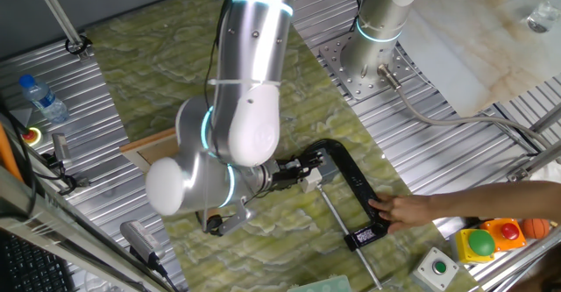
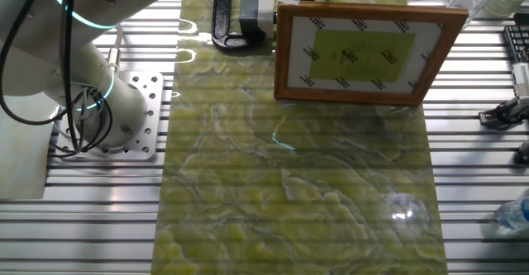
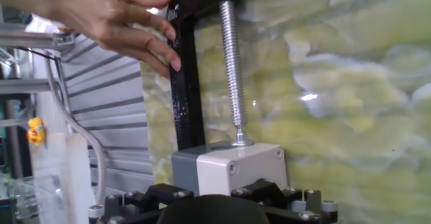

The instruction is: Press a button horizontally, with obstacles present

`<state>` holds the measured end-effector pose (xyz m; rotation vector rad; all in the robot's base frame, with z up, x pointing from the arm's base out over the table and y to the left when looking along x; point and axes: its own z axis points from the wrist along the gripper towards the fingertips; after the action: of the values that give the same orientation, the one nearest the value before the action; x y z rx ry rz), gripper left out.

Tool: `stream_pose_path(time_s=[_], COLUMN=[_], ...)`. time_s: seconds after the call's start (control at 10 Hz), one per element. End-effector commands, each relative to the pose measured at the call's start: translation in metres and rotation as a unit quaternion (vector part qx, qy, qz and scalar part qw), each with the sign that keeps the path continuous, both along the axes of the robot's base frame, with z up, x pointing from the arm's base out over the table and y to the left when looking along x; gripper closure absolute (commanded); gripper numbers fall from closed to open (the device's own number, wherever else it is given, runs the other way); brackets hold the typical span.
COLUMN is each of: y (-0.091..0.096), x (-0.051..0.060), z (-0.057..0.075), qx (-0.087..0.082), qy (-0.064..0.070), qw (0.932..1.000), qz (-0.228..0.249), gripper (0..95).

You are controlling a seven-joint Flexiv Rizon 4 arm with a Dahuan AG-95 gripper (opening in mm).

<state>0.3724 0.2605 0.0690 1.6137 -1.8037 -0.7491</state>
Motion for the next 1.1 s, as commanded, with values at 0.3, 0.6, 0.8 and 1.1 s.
stream_pose_path(time_s=[0.3,0.6,0.8,1.1], y=[-0.001,-0.009,-0.012,-0.018], x=[0.005,0.013,0.019,0.021], z=[0.003,0.011,0.020,0.040], qx=[0.002,0.003,-0.002,-0.004], qy=[-0.013,-0.019,-0.027,-0.046], qw=[0.9998,0.9997,0.9995,0.9981], qz=[-0.013,-0.012,-0.017,-0.040], gripper=[0.0,0.0,0.0,0.0])
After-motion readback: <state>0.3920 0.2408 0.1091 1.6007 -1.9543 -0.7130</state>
